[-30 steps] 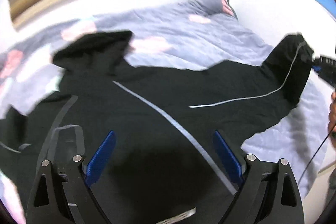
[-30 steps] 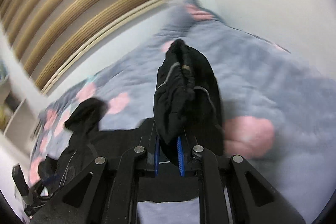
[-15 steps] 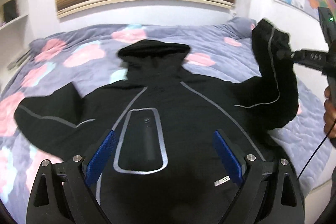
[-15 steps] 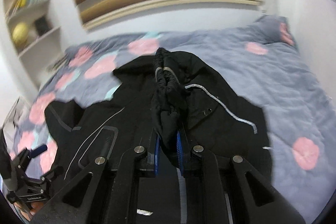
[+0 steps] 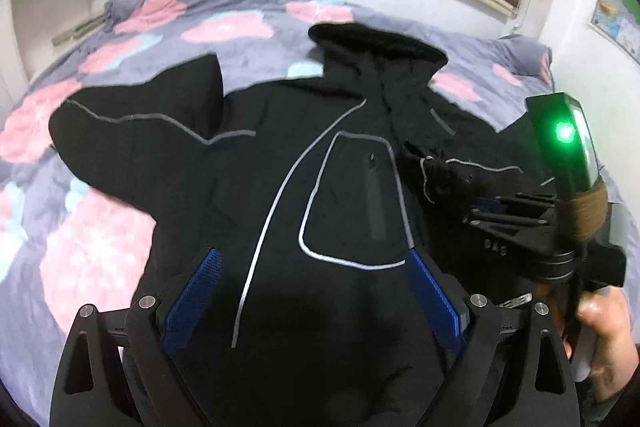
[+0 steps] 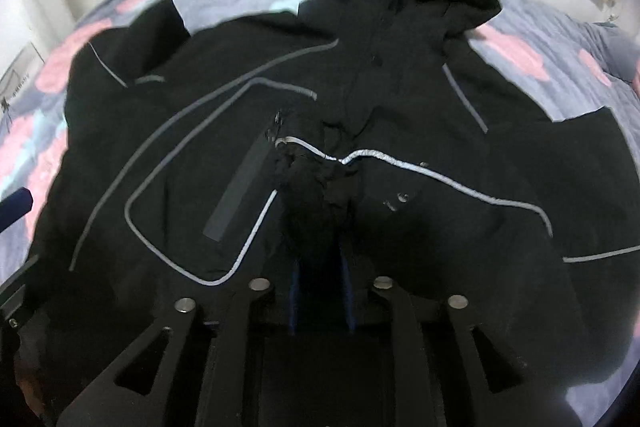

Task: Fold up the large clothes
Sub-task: 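Fold the held sleeve across the jacket body toward the left gripper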

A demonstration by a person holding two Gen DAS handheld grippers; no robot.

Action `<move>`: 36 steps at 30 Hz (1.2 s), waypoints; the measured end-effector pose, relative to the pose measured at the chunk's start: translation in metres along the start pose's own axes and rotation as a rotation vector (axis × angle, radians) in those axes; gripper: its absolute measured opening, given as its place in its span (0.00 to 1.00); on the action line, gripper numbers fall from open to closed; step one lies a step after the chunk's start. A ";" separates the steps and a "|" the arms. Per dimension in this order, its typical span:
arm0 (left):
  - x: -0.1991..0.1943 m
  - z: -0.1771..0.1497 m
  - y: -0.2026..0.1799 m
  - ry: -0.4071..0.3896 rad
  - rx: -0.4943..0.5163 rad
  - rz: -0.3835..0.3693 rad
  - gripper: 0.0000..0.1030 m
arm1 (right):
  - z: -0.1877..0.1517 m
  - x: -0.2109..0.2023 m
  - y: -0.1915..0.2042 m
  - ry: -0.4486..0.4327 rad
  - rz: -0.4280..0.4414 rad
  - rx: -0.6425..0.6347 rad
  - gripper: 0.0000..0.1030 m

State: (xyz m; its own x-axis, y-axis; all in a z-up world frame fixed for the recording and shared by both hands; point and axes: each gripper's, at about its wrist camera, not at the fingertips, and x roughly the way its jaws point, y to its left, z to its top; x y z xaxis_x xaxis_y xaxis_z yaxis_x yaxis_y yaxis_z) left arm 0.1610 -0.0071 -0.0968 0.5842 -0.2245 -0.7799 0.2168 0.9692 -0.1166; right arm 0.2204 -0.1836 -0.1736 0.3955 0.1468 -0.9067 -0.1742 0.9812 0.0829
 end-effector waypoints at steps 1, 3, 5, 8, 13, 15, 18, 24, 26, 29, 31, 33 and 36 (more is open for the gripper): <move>0.004 0.000 0.001 0.007 0.001 -0.004 0.91 | -0.002 -0.002 -0.003 -0.006 0.015 0.000 0.30; 0.010 0.002 0.002 0.004 0.003 -0.014 0.91 | -0.007 -0.016 -0.015 -0.032 0.070 0.020 0.41; 0.016 0.006 0.001 0.002 0.001 -0.024 0.91 | -0.008 -0.034 -0.025 -0.072 0.090 0.049 0.57; 0.022 0.016 -0.006 -0.005 0.001 -0.048 0.91 | -0.019 -0.070 -0.049 -0.149 0.087 0.083 0.62; 0.047 0.035 -0.037 0.038 0.044 -0.086 0.91 | -0.041 -0.095 -0.096 -0.185 0.034 0.194 0.62; 0.066 0.040 -0.056 0.090 0.069 -0.120 0.91 | -0.048 -0.093 -0.106 -0.172 0.016 0.224 0.62; 0.095 0.043 -0.080 0.148 0.082 -0.153 0.91 | -0.058 -0.086 -0.120 -0.139 -0.011 0.252 0.62; 0.130 0.050 -0.091 0.184 0.032 -0.151 0.80 | -0.065 -0.075 -0.134 -0.124 0.025 0.307 0.62; 0.137 0.051 -0.093 0.207 0.019 -0.184 0.62 | -0.065 -0.074 -0.136 -0.122 0.026 0.315 0.62; 0.135 0.051 -0.101 0.202 0.040 -0.234 0.27 | -0.065 -0.072 -0.137 -0.119 0.037 0.328 0.62; 0.127 0.052 -0.106 0.172 0.064 -0.227 0.25 | -0.066 -0.073 -0.135 -0.118 0.036 0.331 0.62; 0.115 0.054 -0.108 0.126 0.091 -0.205 0.23 | -0.065 -0.074 -0.132 -0.119 0.036 0.325 0.62; 0.094 0.061 -0.095 0.069 0.081 -0.214 0.22 | -0.063 -0.075 -0.128 -0.120 0.036 0.314 0.62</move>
State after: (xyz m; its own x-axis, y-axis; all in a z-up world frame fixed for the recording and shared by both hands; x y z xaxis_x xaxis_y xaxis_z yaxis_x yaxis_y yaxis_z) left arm 0.2432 -0.1266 -0.1217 0.4639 -0.4142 -0.7831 0.3940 0.8882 -0.2363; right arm 0.1565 -0.3280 -0.1418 0.5008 0.1773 -0.8472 0.0886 0.9631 0.2540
